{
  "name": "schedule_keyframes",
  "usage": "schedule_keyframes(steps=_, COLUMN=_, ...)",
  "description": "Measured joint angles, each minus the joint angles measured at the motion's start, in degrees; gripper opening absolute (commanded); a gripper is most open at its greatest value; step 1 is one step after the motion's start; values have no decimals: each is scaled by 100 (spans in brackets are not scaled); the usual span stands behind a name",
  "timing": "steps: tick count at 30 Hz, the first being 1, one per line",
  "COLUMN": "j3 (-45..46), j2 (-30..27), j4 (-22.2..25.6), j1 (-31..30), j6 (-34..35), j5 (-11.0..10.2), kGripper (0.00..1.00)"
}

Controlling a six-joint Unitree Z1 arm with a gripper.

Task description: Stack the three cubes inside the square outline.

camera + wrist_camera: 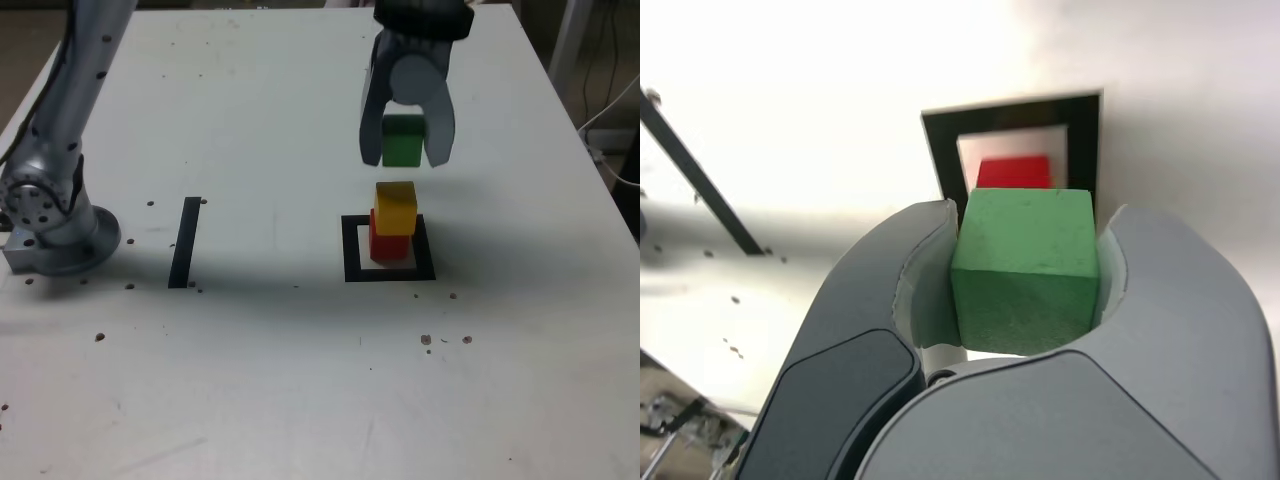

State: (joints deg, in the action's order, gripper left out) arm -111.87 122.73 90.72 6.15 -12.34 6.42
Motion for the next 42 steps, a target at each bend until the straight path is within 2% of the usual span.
schedule_keyframes(steps=8, j3=135, j2=-99, j4=-26, j1=-285, j6=223, j5=14, kGripper=30)
schedule_keyframes(steps=26, j3=622, j2=-193, j4=-258, j1=-463, j6=294, j5=78, kGripper=31)
schedule_keyframes(steps=42, j3=643, j2=-193, j4=-469, j1=-474, j6=294, j5=86, kGripper=33)
